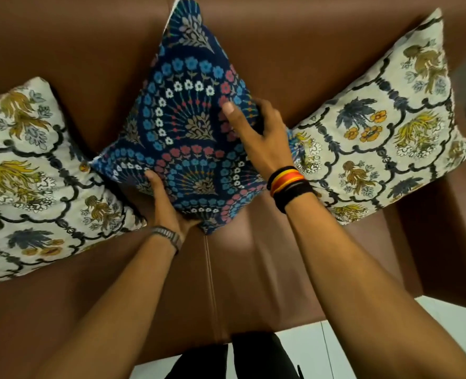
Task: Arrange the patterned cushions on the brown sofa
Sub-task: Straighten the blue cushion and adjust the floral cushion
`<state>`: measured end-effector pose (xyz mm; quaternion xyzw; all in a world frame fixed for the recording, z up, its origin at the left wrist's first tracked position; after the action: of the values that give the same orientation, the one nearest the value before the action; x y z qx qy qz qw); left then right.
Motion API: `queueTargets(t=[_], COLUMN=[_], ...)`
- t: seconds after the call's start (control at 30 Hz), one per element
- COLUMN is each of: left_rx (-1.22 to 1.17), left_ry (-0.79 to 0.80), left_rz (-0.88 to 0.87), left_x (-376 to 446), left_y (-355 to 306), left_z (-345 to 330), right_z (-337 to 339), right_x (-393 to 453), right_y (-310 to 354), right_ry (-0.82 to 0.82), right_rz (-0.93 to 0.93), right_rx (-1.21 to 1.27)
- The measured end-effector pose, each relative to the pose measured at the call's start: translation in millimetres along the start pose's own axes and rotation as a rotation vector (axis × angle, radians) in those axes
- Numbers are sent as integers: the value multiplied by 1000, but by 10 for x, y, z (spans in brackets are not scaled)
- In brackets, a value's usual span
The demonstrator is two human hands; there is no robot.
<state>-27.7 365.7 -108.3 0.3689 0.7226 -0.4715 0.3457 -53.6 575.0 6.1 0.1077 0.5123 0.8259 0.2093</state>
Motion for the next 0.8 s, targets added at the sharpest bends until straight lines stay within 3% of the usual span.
queueTargets(t=[0.3, 0.47, 0.57, 0.67, 0.73, 0.8], left_rx=[67, 29, 128, 239, 335, 434], left_ry=[-164, -504, -578, -620, -673, -705], left_rz=[-7, -45, -47, -252, -342, -293], left_x=[-154, -429, -573, -769, -840, -852], left_y=[-27, -124, -215, -670, -982, -1275], left_z=[253, 1469, 2347, 2720, 2925, 3192], right_z=[200, -159, -817, -1542, -2015, -2471], right_x=[-307, -1131, -1594, -1694, -1569, -1405], right_y=[16, 112, 196, 416, 512, 638], right_ry=[37, -85, 172, 413, 472, 443], right_rz=[-16, 70, -24, -136, -205, -294], right_rx=[-82, -123, 62, 176, 191, 190])
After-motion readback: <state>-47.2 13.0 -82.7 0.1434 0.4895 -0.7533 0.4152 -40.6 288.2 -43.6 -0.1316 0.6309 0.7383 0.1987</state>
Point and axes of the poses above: each hand's wrist, its own x-axis towards the middle knuckle, its own z-axis out of the back of the hand, y = z × x, the point moved 4 cm from there along x, towards the middle knuckle, and after that the axes turned 8 degrees about z, right-handed, at the moved point
